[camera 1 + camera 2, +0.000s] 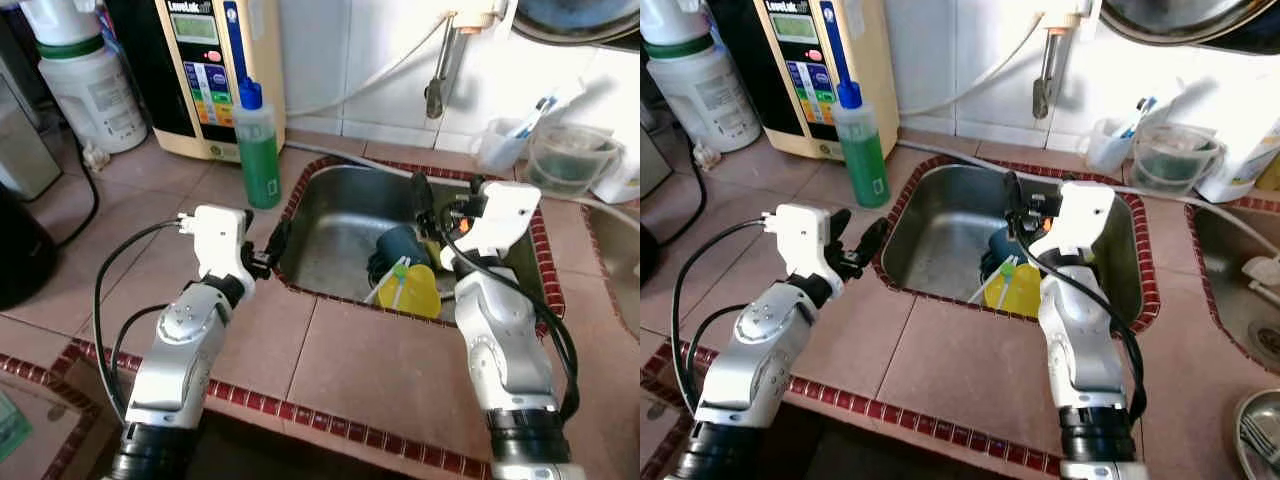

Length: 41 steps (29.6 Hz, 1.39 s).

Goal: Kitchen organization

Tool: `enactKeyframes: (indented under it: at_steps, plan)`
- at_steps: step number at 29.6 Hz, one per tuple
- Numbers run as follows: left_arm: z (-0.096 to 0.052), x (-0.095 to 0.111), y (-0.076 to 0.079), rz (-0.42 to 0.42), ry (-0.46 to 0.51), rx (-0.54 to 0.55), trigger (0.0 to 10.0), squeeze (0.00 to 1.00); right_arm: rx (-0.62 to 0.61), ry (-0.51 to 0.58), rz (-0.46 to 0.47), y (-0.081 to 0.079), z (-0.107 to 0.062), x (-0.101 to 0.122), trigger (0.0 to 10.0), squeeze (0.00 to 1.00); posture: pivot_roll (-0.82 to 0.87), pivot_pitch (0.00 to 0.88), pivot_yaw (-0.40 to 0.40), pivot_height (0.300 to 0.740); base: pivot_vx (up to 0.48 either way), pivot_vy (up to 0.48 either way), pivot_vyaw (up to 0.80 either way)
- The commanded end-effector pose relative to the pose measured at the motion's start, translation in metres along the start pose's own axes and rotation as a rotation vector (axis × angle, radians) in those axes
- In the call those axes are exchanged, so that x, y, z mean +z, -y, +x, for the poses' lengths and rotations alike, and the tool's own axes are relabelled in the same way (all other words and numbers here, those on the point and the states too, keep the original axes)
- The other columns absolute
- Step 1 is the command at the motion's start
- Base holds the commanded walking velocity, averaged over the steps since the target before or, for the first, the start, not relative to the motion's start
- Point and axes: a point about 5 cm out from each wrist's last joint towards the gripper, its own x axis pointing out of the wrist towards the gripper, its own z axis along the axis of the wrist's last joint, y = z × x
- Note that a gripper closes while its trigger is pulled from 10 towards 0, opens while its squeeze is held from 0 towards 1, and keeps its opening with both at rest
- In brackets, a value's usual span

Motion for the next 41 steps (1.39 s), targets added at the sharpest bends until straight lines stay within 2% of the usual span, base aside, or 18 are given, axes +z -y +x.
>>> enactKeyframes:
  at_steps: [1,9,12,16,17,18,30,41]
  plan:
    - [0.003,0.001,-0.002,0.001,0.013,0.024,10.0,0.0,0.003,0.006,-0.002,0.001,-0.005,0.002,10.0,1.0,-0.18,0.012,0.007,0.74,0.0,0.0,0.0]
    - [0.006,0.004,-0.002,0.007,0.034,0.035,10.0,0.0,0.0,-0.003,0.009,0.008,-0.01,0.003,10.0,1.0,-0.16,0.0,-0.009,0.74,0.0,0.0,0.0]
    - [0.003,0.004,-0.006,0.019,0.035,0.047,10.0,0.0,0.009,-0.012,0.013,0.008,-0.011,0.002,10.0,1.0,-0.15,0.0,-0.015,0.74,0.0,0.0,0.0]
    - [0.001,0.004,-0.008,0.021,0.038,0.049,10.0,0.0,-0.005,-0.028,-0.016,0.009,-0.013,-0.002,10.0,1.0,-0.14,0.0,-0.014,0.74,0.0,0.0,0.0]
    - [0.001,0.004,-0.009,0.023,0.038,0.05,10.0,0.0,-0.008,-0.031,-0.031,0.01,-0.014,-0.003,10.0,0.96,-0.14,0.0,-0.014,0.74,0.0,0.0,0.0]
    - [-0.001,0.003,-0.01,0.029,0.036,0.054,10.0,0.0,-0.012,-0.04,-0.037,0.011,-0.016,-0.004,10.0,0.0,-0.14,0.0,-0.011,0.74,0.0,0.0,0.0]
    - [-0.005,0.002,-0.009,0.042,0.031,0.042,10.0,0.0,-0.024,-0.064,-0.076,0.018,-0.026,-0.008,10.0,0.0,-0.13,0.009,-0.004,0.74,0.0,0.0,0.0]
    - [-0.004,0.004,-0.007,0.04,0.04,0.034,10.0,0.0,-0.03,-0.072,-0.082,0.019,-0.026,-0.009,10.0,0.0,-0.13,0.014,-0.005,0.74,0.0,0.0,0.0]
